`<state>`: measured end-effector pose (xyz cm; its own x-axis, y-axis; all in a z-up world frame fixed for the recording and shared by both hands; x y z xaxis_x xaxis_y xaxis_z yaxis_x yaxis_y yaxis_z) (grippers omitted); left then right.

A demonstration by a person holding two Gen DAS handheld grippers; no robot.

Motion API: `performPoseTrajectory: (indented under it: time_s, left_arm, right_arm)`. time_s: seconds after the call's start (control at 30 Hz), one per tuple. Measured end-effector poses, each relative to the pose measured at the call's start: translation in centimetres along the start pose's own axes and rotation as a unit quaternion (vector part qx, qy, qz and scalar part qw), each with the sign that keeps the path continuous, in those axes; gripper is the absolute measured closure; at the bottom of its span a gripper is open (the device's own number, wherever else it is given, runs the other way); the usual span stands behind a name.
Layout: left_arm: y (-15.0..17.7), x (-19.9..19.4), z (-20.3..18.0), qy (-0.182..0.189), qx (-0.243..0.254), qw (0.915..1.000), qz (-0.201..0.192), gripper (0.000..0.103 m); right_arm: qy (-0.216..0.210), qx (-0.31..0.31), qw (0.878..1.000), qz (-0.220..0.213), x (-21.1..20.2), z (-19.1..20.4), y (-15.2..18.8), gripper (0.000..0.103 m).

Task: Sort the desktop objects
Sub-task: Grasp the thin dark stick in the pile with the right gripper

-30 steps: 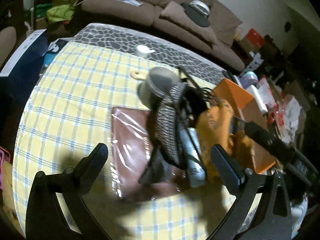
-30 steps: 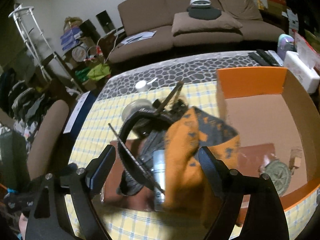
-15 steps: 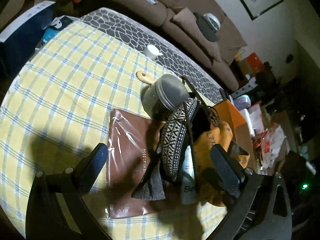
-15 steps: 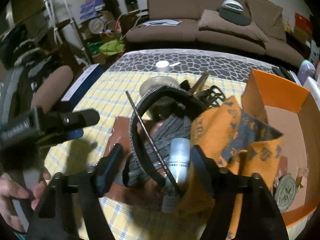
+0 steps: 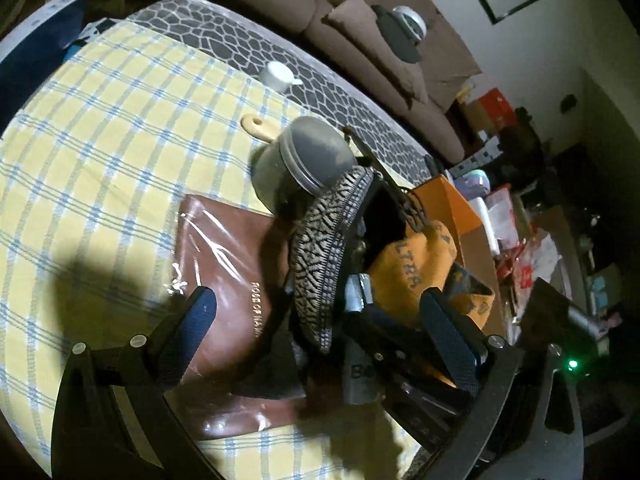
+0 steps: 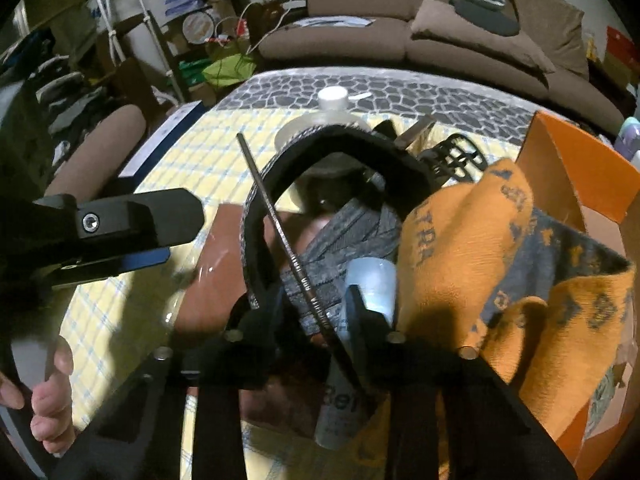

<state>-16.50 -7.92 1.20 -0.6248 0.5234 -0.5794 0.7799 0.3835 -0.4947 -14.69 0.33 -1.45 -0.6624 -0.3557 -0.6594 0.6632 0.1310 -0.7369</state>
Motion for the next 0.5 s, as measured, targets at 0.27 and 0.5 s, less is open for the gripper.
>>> performPoseTrajectory:
  time_s: [0.27, 0.5]
  left_arm:
    - [0.5, 0.2, -0.2, 0.017, -0.025, 0.9995, 0.007, 0.002]
    - [0.6, 0.2, -1.4, 0.034, -0.018, 0.9992, 0.01, 0.006]
  right_arm:
    - [-0.041, 0.048, 0.998, -0.004, -1.2, 0.0, -0.5, 0.098]
    - [-0.107, 0.071, 0.992, -0.004, -2.6, 1.9, -0.8, 0.098]
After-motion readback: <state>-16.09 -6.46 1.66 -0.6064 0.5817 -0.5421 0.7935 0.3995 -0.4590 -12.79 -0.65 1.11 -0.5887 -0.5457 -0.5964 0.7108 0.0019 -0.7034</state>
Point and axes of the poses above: each gripper's, at about its wrist camera, not at the fingertips, and x roughly the way its jaws point, z to its left, y to its underside, the point moved 6 cm from there along x, roughly the way its jaws point, and after that the axes turned 14 degrees about -z, right-handed, at the moved point
